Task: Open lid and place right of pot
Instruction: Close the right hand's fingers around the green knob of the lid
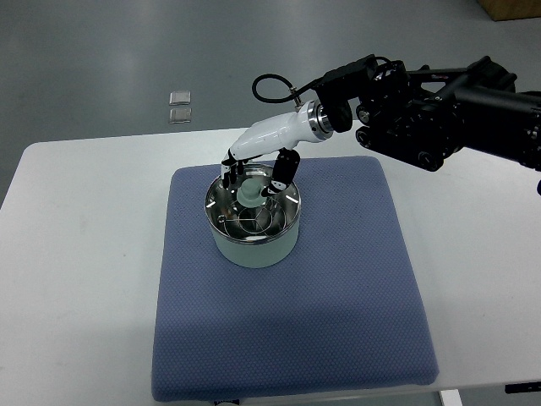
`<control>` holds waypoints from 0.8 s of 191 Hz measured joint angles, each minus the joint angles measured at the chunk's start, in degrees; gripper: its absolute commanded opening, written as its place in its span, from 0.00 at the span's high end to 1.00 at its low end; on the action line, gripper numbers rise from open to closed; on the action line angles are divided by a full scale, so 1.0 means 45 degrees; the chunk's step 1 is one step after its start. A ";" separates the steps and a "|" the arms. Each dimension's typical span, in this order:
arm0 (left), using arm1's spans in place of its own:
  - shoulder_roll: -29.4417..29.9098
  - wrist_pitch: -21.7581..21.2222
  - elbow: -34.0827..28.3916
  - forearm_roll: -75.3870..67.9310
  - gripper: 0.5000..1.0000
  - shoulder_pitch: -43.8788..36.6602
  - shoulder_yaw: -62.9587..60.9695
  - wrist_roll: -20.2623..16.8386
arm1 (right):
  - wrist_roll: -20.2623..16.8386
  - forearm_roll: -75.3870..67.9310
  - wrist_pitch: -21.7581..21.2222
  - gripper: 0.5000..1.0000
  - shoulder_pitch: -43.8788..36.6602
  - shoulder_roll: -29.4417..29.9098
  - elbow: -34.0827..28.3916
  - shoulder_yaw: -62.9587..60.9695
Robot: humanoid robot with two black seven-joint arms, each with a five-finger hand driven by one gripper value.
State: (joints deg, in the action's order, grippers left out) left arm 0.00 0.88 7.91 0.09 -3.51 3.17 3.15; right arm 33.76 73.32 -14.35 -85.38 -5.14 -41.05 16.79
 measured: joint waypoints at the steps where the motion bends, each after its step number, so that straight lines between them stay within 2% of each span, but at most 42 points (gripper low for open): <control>1: 0.0000 0.0000 0.0000 0.0000 0.00 0.0000 0.0000 0.0000 | 0.0000 -0.0001 0.0000 0.62 0.0001 -0.0001 0.0000 0.0000; 54: 0.0000 0.0000 0.0000 0.0000 0.00 0.0000 0.0000 0.0000 | 0.0000 -0.0004 0.0060 0.70 0.0078 -0.0018 -0.0004 0.0000; 66: 0.0000 0.0000 0.0000 0.0000 0.00 0.0000 0.0000 0.0000 | 0.0000 -0.0004 0.0125 0.76 0.0082 -0.0014 -0.0004 0.0000; 76: 0.0000 0.0000 0.0000 0.0000 0.00 0.0000 0.0000 0.0002 | 0.0000 -0.0004 0.0180 0.76 0.0084 -0.0011 -0.0004 0.0000; 77: 0.0000 0.0000 0.0000 0.0000 0.00 0.0000 0.0000 0.0003 | 0.0000 -0.0004 0.0189 0.82 0.0084 -0.0011 -0.0003 0.0000; 79: 0.0000 0.0000 0.0000 0.0000 0.00 0.0000 0.0000 0.0003 | 0.0001 -0.0004 0.0197 0.84 0.0085 -0.0011 -0.0003 -0.0001; 92: 0.0000 0.0000 0.0002 0.0000 0.00 0.0000 0.0000 0.0005 | 0.0013 -0.0004 0.0233 0.86 0.0086 -0.0010 -0.0003 0.0000; 93: 0.0000 0.0000 0.0002 0.0000 0.00 0.0000 0.0000 0.0005 | 0.0013 -0.0004 0.0235 0.93 0.0086 -0.0010 -0.0003 0.0000; 104: 0.0000 0.0000 0.0004 0.0000 0.00 0.0000 0.0000 0.0005 | 0.0016 -0.0004 0.0263 0.99 0.0089 -0.0010 -0.0003 0.0003; 153: 0.0000 0.0000 0.0004 0.0000 0.00 0.0000 0.0000 0.0005 | 0.0021 0.0024 0.0326 1.00 0.0295 -0.0012 -0.0001 0.0016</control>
State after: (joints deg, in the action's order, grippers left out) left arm 0.00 0.88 7.93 0.09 -3.52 3.17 3.17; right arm 33.85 73.43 -12.89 -84.05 -5.20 -41.05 16.86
